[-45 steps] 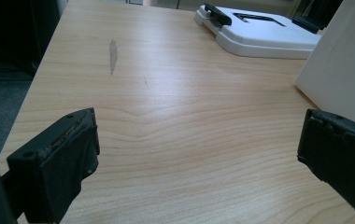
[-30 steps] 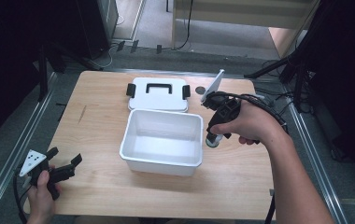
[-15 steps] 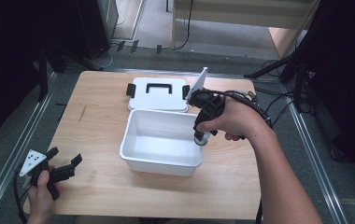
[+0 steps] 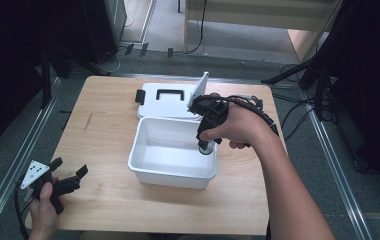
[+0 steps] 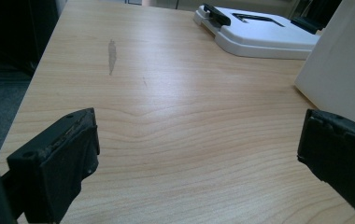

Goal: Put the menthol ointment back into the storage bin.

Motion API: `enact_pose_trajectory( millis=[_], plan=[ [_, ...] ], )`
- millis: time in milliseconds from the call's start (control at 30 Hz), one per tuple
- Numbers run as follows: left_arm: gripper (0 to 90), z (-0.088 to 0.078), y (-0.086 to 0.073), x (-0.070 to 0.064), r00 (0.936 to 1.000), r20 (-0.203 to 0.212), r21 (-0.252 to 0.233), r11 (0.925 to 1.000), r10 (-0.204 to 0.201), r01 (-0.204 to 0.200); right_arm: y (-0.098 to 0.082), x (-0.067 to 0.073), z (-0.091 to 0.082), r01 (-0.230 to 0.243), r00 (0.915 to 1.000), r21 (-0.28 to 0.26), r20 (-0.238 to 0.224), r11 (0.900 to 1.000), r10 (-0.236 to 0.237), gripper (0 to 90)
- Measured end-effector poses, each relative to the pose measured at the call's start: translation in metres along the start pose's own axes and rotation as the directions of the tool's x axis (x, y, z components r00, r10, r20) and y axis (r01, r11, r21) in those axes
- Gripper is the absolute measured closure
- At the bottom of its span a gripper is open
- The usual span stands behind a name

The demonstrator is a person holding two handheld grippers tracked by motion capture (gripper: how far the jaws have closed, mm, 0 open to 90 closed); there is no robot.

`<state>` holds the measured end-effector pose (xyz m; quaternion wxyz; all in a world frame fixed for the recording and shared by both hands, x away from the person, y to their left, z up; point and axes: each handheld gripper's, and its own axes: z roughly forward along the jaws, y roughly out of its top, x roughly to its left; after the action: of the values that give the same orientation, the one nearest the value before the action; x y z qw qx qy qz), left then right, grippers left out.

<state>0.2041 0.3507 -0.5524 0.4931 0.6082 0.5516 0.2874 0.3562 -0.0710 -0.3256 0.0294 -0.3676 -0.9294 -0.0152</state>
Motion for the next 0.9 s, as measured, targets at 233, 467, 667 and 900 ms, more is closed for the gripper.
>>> enact_pose_trajectory(
  millis=[233,467,667,900],
  plan=[
    [0.0,0.0,0.0,0.0,1.0,0.001,0.001,1.0,0.0,0.0,0.005,0.002,0.013,0.019,0.9998,0.0,-0.006,1.0,-0.019,51.4],
    [0.0,0.0,0.0,0.0,1.0,0.001,0.002,1.0,0.001,-0.001,0.008,0.001,0.027,0.02,0.9997,0.003,-0.016,1.0,-0.02,51.3],
    [0.0,0.0,0.0,0.0,1.0,0.001,0.004,1.0,0.002,-0.002,0.011,0.003,0.04,0.033,0.9993,0.011,-0.021,0.999,-0.032,51.3],
    [0.0,0.0,0.0,0.0,1.0,0.001,0.003,1.0,0.002,-0.002,0.013,0.003,0.054,0.038,0.9989,0.022,-0.029,0.999,-0.038,51.3]
  ],
)
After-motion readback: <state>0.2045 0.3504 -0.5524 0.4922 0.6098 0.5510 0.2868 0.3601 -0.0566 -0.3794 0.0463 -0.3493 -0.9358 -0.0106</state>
